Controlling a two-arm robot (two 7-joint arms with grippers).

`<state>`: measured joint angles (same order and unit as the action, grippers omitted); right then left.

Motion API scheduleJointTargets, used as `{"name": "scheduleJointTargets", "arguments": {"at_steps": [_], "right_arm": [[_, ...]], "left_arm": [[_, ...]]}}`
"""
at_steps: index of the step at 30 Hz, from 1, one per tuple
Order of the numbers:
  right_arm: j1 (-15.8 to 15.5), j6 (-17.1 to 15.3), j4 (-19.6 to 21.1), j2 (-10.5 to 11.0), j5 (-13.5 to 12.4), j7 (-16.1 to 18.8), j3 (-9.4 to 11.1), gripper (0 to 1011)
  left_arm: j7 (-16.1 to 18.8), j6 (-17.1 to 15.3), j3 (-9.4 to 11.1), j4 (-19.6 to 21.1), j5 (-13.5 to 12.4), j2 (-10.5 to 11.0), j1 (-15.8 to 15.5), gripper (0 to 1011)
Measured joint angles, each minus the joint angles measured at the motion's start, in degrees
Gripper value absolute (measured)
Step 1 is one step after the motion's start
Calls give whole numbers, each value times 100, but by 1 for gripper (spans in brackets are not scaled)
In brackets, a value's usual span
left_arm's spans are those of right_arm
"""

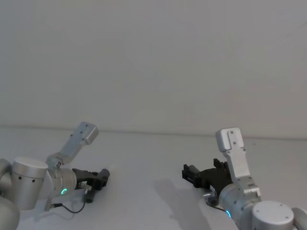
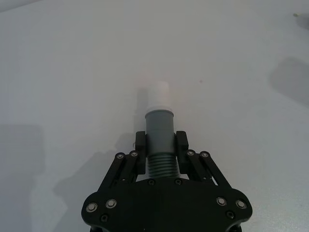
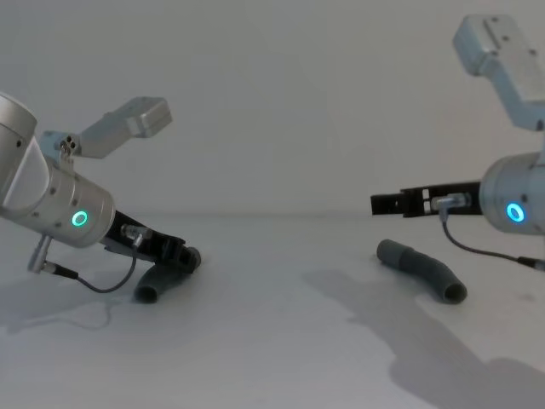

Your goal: Use both hands to pick up one end of the pipe from the table, align the ends, and insert them.

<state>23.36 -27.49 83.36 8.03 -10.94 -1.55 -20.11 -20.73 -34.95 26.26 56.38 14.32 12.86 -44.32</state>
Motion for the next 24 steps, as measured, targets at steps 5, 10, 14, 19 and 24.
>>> {"name": "scheduleJointTargets", "arguments": {"at_steps": [5,10,14,19,24], "right_arm": [[208,114,-393,-83,82,3,-48,1002],[333,262,-665,-93,151,83,-119,1002],[414,444,-854,-48,222,225,-196,1002],[497,752,-1082,81,317,501,-312,1001],[554,1028,-1253,241,396,821,-410,1002]], "left_arm": [[0,0,1,0,0,0,0,328],[0,0,0,0,0,0,0,328],[0,0,0,0,0,0,0,328],[1,0,0,0,0,0,0,328],[0,0,0,0,0,0,0,328]]}}
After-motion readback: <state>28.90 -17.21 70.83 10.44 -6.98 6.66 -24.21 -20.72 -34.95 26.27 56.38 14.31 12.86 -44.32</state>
